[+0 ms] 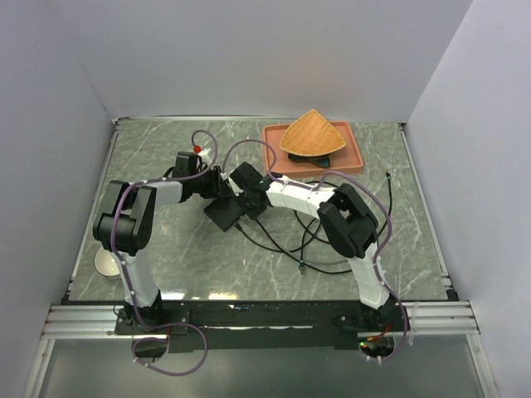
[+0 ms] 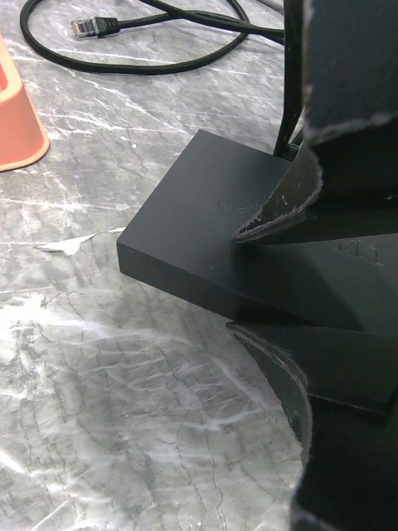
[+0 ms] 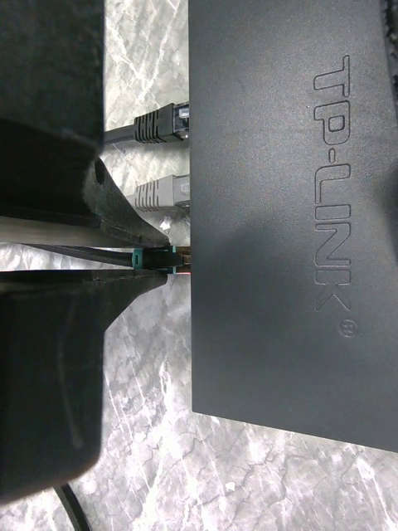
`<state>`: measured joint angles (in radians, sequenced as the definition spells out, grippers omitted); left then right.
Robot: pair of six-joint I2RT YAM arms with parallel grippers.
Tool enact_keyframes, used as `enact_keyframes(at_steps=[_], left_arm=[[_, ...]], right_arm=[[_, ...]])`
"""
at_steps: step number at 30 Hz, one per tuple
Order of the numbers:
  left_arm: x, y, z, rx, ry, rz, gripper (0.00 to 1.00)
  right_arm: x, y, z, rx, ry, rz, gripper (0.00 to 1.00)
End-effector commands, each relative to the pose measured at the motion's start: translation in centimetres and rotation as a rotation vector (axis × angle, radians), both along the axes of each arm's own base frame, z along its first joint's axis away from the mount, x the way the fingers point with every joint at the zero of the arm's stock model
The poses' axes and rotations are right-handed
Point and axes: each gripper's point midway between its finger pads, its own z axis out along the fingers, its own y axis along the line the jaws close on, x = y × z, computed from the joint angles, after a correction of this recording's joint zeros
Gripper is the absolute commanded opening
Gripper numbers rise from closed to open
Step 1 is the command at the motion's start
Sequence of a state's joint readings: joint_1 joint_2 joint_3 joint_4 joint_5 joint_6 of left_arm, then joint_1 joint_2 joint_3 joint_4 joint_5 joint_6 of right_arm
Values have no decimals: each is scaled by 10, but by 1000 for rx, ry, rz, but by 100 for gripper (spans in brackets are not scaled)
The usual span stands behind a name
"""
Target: Insert the plug into the switch port
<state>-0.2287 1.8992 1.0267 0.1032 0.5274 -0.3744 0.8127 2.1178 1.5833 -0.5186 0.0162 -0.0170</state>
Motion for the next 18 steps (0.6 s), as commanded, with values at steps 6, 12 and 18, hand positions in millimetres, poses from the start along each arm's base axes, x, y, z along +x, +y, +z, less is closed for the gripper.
enact_keyframes(at_steps=[6,12,18], left_arm=[[-144,-69,-28,-128,463,-336,19],[-152,-77,-31,-105,474,-375,18],[-147,-74,-33,-83,464,-353,18]], right_arm=[[111,101,145,552,-517,-29,0],[115,100,152,630,-510,-49,0],[111,99,146,627,-485,-40,0]])
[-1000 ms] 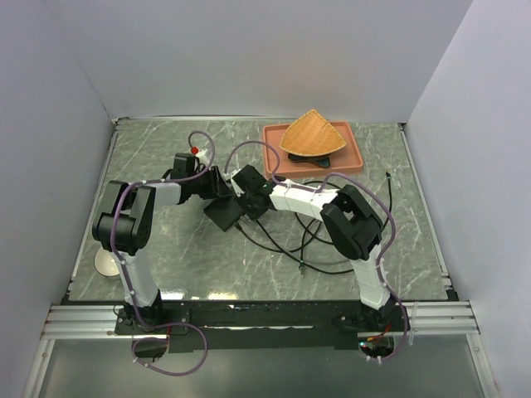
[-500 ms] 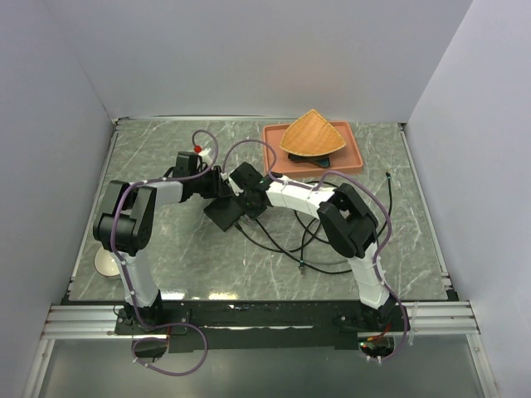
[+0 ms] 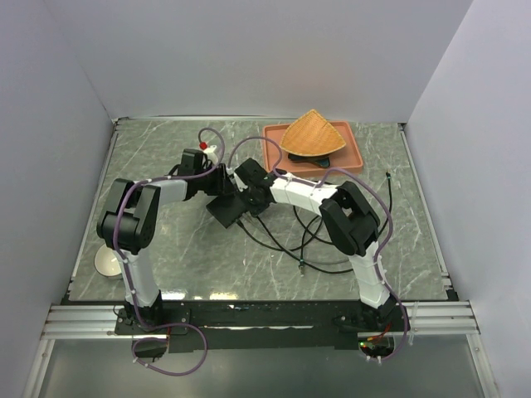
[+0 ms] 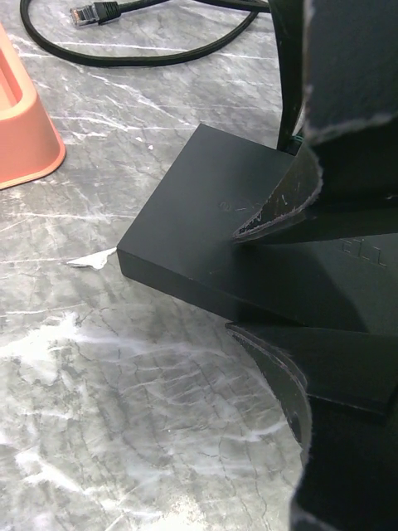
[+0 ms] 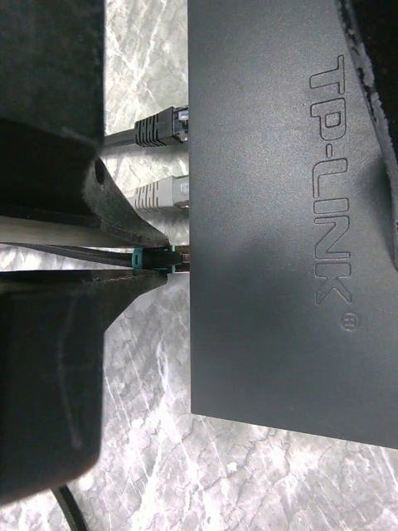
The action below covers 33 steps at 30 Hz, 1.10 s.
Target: Insert the plug into the switch port
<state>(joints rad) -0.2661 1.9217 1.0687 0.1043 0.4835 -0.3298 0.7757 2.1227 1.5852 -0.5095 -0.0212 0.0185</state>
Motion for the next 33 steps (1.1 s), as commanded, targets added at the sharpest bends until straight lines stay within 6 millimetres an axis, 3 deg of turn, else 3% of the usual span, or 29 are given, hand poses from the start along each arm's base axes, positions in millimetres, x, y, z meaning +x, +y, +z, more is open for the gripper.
enact_keyframes(at_steps=[1,5,6,7,14,19,24,28,30,31,33], left_arm=[[-155,-61,-34,-105,533,-302,18],[-142,-49,-34,-100,520,-233,21],[-139,-45,-35,-101,519,-215,22],[-133,-38,-36,-95,517,-178,25],[-111,5,-46,-19,500,17,41],[-104,18,-51,28,497,84,59],[-96,27,-49,69,469,136,79],[-81,34,-25,74,377,192,92],[-74,38,-14,72,334,226,97],[-68,39,-2,59,288,237,99],[-62,44,9,67,240,284,96]], right_arm=[[101,102,144,566,-518,-10,0],[88,92,138,539,-479,-6,0],[82,87,126,522,-454,-5,0],[79,85,122,513,-444,-4,8],[46,61,85,446,-333,-1,30],[31,44,71,398,-286,-18,49],[20,21,80,367,-309,-50,71],[16,3,108,363,-369,-86,87],[12,-10,109,334,-378,-109,95],[11,-15,123,345,-401,-121,98],[8,-26,125,331,-417,-139,99]])
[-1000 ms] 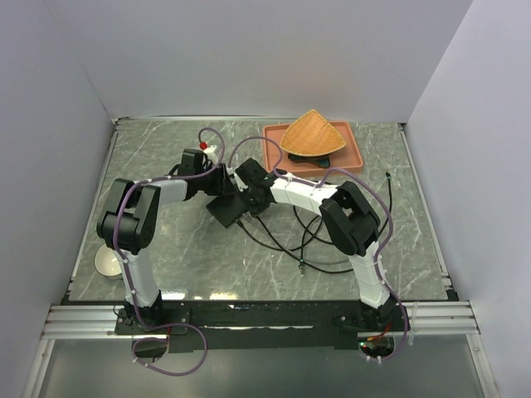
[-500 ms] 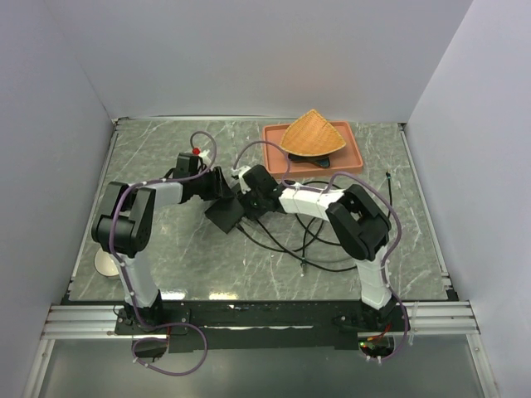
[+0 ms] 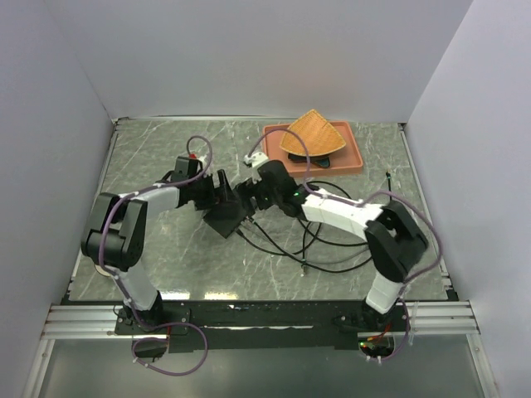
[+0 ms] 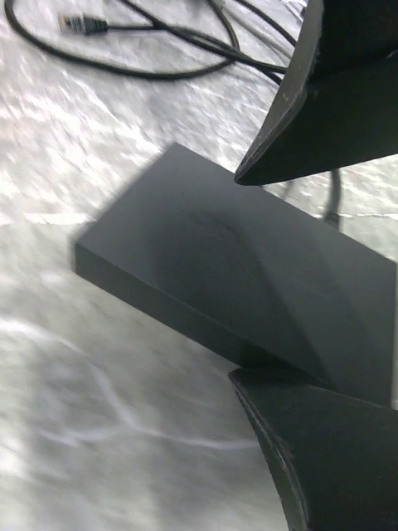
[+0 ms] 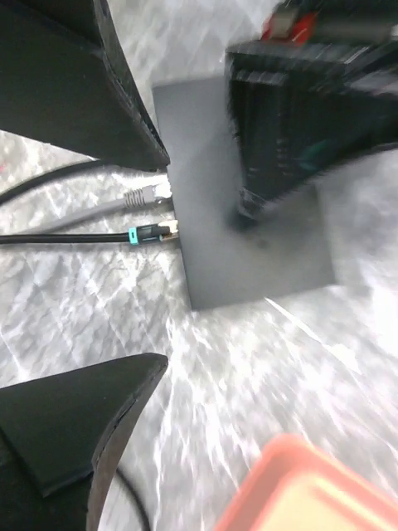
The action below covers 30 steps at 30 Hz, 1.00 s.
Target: Insert the plug into the switch port
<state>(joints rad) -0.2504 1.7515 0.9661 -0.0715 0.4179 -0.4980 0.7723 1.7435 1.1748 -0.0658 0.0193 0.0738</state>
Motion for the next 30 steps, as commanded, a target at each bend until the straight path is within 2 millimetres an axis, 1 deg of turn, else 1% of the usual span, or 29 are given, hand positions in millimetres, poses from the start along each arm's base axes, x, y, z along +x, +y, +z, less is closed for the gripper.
enact_keyframes(at_steps=[1,2,3,4,5,6,7,8,9,10,11,12,13,14,15,16,18,19,20,21,22,24,25,26,28,30], left_arm=[[-13,24,11,81,10,123,96],[-9,25,19,76,-25,140,96],[-7,27,26,75,-49,163,96],[-5,32,41,78,-102,189,96],[-1,33,52,64,-149,204,96],[0,34,61,54,-176,224,96],[-3,37,78,35,-226,241,96],[-1,37,90,20,-271,254,96],[-1,38,99,0,-297,270,96],[-8,40,113,-19,-332,277,96],[-7,40,126,-39,-375,287,96],[-7,40,136,-66,-404,299,96],[-13,41,149,-88,-443,302,96],[-15,42,156,-100,-462,307,96],[-17,42,161,-114,-476,313,96],[-20,43,170,-124,-500,314,96],[-23,44,175,-127,-516,317,96],[-25,45,179,-128,-520,319,96],[-25,46,179,-125,-522,319,96],[-25,47,178,-117,-523,323,96],[-25,48,177,-110,-516,328,96],[-24,48,173,-104,-503,326,96],[-23,46,171,-105,-495,319,96],[-23,46,170,-103,-489,315,96],[-23,44,169,-105,-489,306,96],[-23,44,169,-106,-487,303,96]], right_arm=[[8,-24,54,56,-131,-95,99],[5,-30,52,47,-128,-106,99],[3,-35,54,44,-132,-119,99],[4,-44,66,53,-158,-155,99],[2,-54,61,39,-151,-172,99],[1,-60,61,37,-152,-191,99],[1,-69,68,40,-164,-220,99],[0,-80,60,24,-152,-240,99],[0,-86,57,19,-147,-253,98],[-2,-92,51,11,-135,-262,98],[1,-100,47,0,-127,-279,97],[-1,-106,39,-27,-102,-287,97],[2,-107,32,-46,-83,-299,97],[4,-111,26,-67,-73,-323,97],[3,-118,17,-104,-44,-339,96],[5,-120,2,-143,-11,-353,96],[12,-121,-5,-182,10,-383,94],[11,-127,-23,-235,58,-398,93],[16,-123,-23,-235,65,-404,87],[17,-121,-28,-233,89,-400,85],[19,-121,-37,-243,118,-399,81],[20,-123,-46,-239,159,-419,77],[19,-123,-54,-242,188,-423,75],[21,-128,-56,-236,208,-443,70],[21,-129,-64,-229,244,-444,70],[21,-134,-68,-235,266,-459,66]])
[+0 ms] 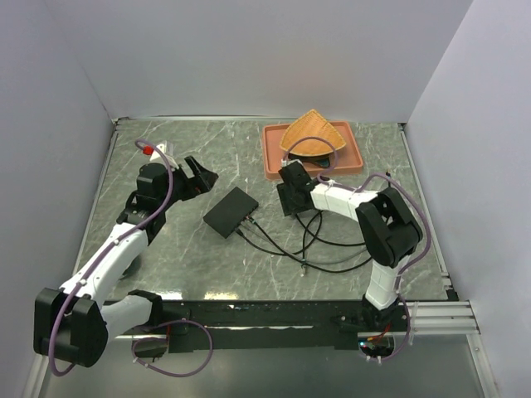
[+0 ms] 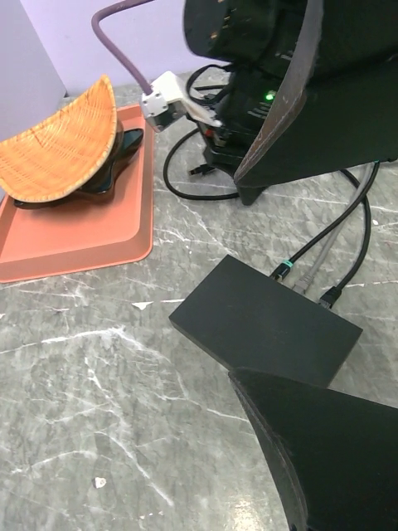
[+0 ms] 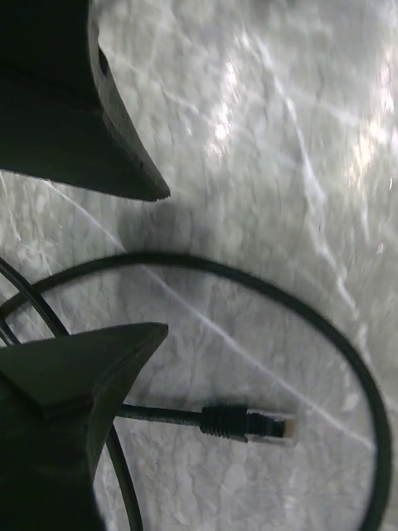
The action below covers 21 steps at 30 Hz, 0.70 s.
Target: Insert the plug into the switch port
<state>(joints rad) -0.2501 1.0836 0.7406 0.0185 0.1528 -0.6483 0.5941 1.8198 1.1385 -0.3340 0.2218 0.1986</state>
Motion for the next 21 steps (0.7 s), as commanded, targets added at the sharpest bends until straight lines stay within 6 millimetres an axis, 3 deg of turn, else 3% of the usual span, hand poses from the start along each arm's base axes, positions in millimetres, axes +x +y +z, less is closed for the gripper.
enact_keyframes(at_steps=[1,2,6,7,10,13,16,19,21], left_arm=[[2,-2,6,-13,-15,-3,96],[2,-2,8,-13,-20,-4,96],[0,0,11,-9,-38,2,96],[0,1,11,-8,-37,5,96],[0,4,11,7,-41,15,96],[0,6,8,18,-30,24,96],[1,6,8,21,-26,28,96],[1,7,8,18,-29,32,96],[1,8,8,20,-25,38,96]], right_arm=[[9,0,5,55,34,-53,63],[9,1,4,65,45,-49,56],[1,4,-15,91,138,-22,43],[-2,11,-18,125,172,1,27],[-6,12,-29,164,253,6,4],[-4,11,-35,191,279,11,0],[-3,25,-16,269,252,74,0],[-3,49,22,355,205,187,0],[-1,69,60,383,129,272,0]])
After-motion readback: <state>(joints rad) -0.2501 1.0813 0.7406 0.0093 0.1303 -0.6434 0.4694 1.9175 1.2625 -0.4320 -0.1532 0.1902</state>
